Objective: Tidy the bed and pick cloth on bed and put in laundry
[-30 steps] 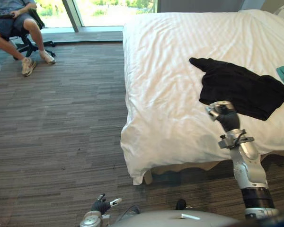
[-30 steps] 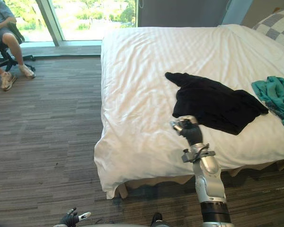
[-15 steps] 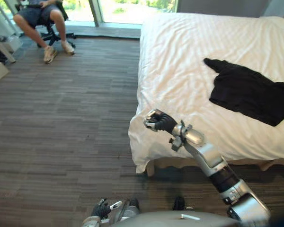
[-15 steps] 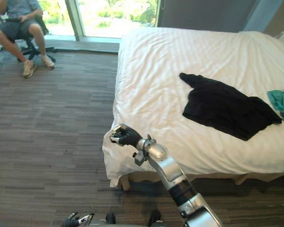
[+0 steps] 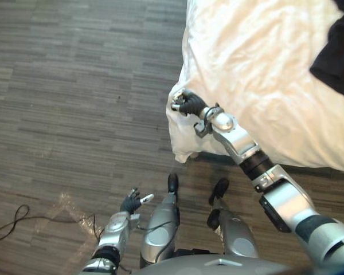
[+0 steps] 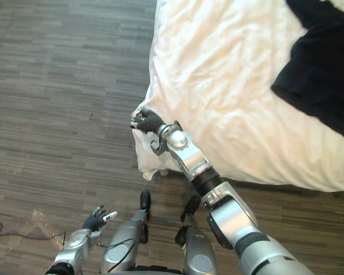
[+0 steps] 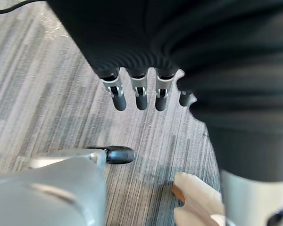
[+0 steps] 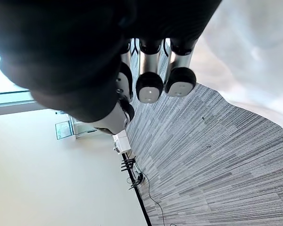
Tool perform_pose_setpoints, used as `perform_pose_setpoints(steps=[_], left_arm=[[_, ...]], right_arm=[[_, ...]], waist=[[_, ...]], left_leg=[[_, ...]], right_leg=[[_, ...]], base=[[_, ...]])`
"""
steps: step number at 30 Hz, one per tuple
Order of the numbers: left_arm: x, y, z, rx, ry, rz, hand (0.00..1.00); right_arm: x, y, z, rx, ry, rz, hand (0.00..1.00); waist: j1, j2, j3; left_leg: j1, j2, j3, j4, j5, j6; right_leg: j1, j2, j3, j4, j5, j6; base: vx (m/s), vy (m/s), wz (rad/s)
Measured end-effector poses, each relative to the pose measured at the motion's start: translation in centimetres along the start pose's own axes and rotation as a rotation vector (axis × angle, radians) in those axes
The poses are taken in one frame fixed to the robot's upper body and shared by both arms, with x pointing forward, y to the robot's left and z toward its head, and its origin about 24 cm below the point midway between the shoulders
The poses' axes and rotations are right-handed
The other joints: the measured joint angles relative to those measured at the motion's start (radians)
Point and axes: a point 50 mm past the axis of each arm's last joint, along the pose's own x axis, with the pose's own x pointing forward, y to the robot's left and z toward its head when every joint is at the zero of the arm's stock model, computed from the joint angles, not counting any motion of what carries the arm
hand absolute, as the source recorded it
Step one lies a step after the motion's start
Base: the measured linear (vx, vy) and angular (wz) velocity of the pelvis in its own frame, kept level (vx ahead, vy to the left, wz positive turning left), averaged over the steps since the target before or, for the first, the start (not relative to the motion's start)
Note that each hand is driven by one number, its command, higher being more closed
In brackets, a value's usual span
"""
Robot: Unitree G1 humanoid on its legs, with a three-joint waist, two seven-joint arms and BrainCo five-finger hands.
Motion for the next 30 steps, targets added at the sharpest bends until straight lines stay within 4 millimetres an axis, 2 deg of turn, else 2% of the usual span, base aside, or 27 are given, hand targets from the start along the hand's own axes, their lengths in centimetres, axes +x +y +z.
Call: perform_pose_setpoints(steps=[3, 5, 7, 8, 11, 14, 16, 19, 20, 25, 27, 30], left_arm=[[0.2, -1.5, 0.3, -0.006, -0.015, -0.027, 0.0], [0.1, -2.5, 0.1, 0.009, -0.011, -0.061, 0.0], [0.1, -2.8, 0.1, 0.004, -0.013, -0.065, 0.0], [0.3, -3.3, 0.4, 0.01, -0.021, -0.081, 0.0], [0.3, -4.3, 0.8, 0.011, -0.038, -0.11, 0.0], [0.3, -5.0, 1.3, 0.021, -0.059, -0.119, 0.0], [0.4, -5.7, 1.6, 0.03, -0.067, -0.135, 0.0], [0.5, -6.7, 2.0, 0.021, -0.076, -0.141, 0.0], [0.5, -6.9, 2.0, 0.028, -0.078, -0.141, 0.0], [0.8, -7.7, 2.8, 0.034, -0.084, -0.122, 0.0], [1.3, -8.6, 4.3, 0.043, -0.099, -0.121, 0.0], [2.1, -10.0, 7.6, 0.046, -0.131, -0.103, 0.0]], right_arm=[[-0.2, -1.8, -0.5, 0.011, 0.025, -0.085, 1.0], [-0.5, -2.9, -1.3, 0.01, 0.057, -0.135, 1.0], [-0.4, -3.3, -0.9, 0.003, 0.051, -0.156, 1.0], [-0.2, -4.2, -0.4, 0.001, 0.047, -0.182, 1.0], [-0.1, -5.3, -0.7, 0.017, 0.072, -0.237, 1.0], [-0.5, -6.3, -2.2, 0.059, 0.127, -0.32, 1.0], [-1.0, -7.0, -3.2, 0.086, 0.167, -0.373, 1.0], [-2.2, -7.5, -5.9, 0.137, 0.258, -0.445, 1.0], [-2.8, -7.4, -7.2, 0.161, 0.301, -0.466, 1.0], [-4.1, -5.5, -10.8, 0.294, 0.381, -0.492, 1.0], [-4.7, -4.4, -12.5, 0.345, 0.425, -0.505, 1.0], [-6.4, -2.4, -15.5, 0.433, 0.511, -0.526, 1.0]], waist=[[0.008, 0.039, 0.021], [0.044, 0.065, 0.035], [0.054, 0.073, 0.036], [0.059, 0.085, 0.042], [0.075, 0.1, 0.048], [0.09, 0.104, 0.048], [0.096, 0.117, 0.054], [0.104, 0.138, 0.054], [0.103, 0.14, 0.053], [0.089, 0.14, 0.054], [0.078, 0.139, 0.053], [0.027, 0.126, 0.057]], left_leg=[[-0.048, -0.008, -0.027, 0.018, -0.002, 0.004], [-0.058, -0.013, -0.028, 0.02, -0.004, 0.006], [-0.086, -0.015, -0.028, 0.027, -0.003, 0.006], [-0.115, -0.017, -0.034, 0.033, 0.001, 0.011], [-0.144, -0.026, -0.042, 0.033, 0.008, 0.02], [-0.182, -0.037, -0.055, 0.034, 0.019, 0.026], [-0.191, -0.046, -0.061, 0.033, 0.024, 0.031], [-0.214, -0.063, -0.061, 0.028, 0.031, 0.042], [-0.222, -0.068, -0.058, 0.027, 0.033, 0.045], [-0.222, -0.088, -0.039, 0.016, 0.039, 0.053], [-0.221, -0.093, -0.03, 0.016, 0.039, 0.053], [-0.217, -0.102, -0.013, 0.013, 0.04, 0.053]], right_leg=[[-0.023, -0.007, -0.028, 0.0, 0.002, -0.003], [-0.034, -0.013, -0.028, 0.0, 0.002, -0.003], [-0.068, -0.019, -0.028, 0.016, 0.002, -0.003], [-0.096, -0.024, -0.03, 0.03, 0.002, -0.003], [-0.126, -0.033, -0.033, 0.041, 0.002, -0.003], [-0.162, -0.049, -0.046, 0.061, 0.0, -0.002], [-0.173, -0.061, -0.049, 0.076, -0.005, 0.002], [-0.205, -0.081, -0.049, 0.102, -0.009, 0.007], [-0.218, -0.092, -0.047, 0.109, -0.009, 0.007], [-0.232, -0.11, -0.028, 0.115, -0.001, 0.019], [-0.234, -0.116, -0.021, 0.115, 0.003, 0.024], [-0.242, -0.125, 0.0, 0.121, 0.007, 0.029]], base=[[0.03, 0.041, 0.29], [0.03, 0.044, 0.03], [0.02, 0.047, 0.05], [0.01, 0.048, 0.1], [0.01, 0.043, 0.12], [0.0, 0.06, 0.19], [-0.01, 0.065, 0.16], [-0.02, 0.085, 0.1], [-0.01, 0.085, 0.08], [0.03, 0.062, -0.02], [0.04, 0.062, -0.04], [0.03, 0.051, -0.12]])
